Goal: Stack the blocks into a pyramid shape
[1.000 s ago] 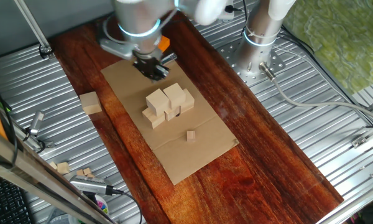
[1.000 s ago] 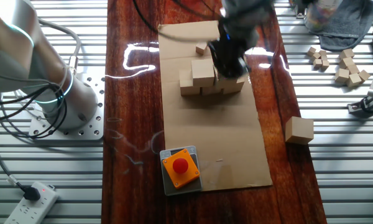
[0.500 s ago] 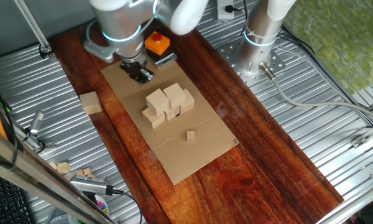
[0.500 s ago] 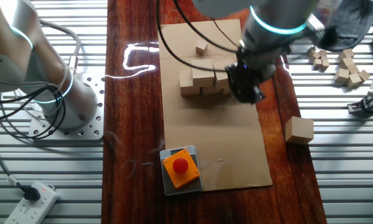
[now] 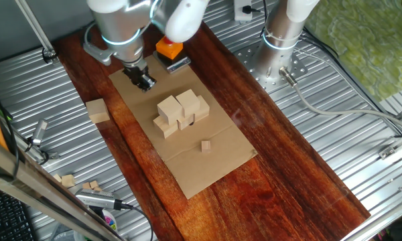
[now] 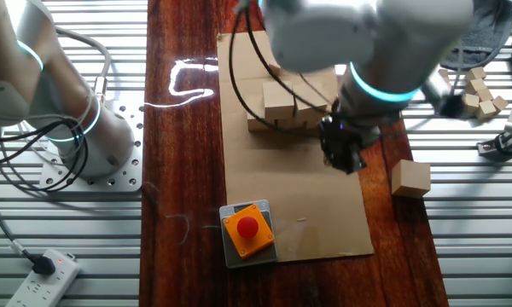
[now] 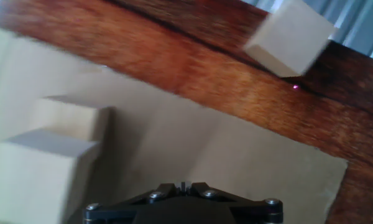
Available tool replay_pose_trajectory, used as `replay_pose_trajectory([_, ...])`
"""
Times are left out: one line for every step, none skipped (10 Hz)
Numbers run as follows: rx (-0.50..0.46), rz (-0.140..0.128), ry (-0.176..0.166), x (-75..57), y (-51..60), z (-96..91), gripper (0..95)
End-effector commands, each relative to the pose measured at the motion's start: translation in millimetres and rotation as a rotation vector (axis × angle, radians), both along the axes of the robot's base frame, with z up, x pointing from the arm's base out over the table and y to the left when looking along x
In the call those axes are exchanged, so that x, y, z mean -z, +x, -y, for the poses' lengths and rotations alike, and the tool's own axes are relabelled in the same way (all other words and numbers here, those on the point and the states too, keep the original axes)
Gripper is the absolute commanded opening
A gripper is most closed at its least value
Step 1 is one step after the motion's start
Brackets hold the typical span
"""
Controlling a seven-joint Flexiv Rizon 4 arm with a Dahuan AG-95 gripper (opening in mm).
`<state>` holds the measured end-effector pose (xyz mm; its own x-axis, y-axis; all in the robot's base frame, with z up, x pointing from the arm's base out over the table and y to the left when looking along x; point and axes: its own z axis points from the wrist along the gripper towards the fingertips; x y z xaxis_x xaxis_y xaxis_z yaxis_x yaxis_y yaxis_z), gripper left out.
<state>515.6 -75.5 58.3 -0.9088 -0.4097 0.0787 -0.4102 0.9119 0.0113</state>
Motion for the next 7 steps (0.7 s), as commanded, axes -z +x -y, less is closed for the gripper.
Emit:
replay_pose_trajectory([0.024, -0.014, 0.032, 9.7, 0.5, 3.0, 0.0])
replay_pose_trajectory([0.022, -0.022, 0.045, 12.0, 0.8, 3.6, 0.0])
replay_pose_trajectory([0.02, -0.041, 0.067, 13.9, 0.4, 4.5, 0.0])
replay_pose_trajectory([0.004, -0.064, 0.081, 14.8, -0.3, 5.2, 0.0])
replay_pose_trajectory([0.004, -0.076, 0.083, 15.1, -0.6, 5.4, 0.0])
replay_pose_trajectory([0.002, -0.085, 0.086, 16.7, -1.3, 5.4, 0.0])
replay_pose_trajectory([0.003, -0.091, 0.091, 19.1, -2.3, 5.7, 0.0])
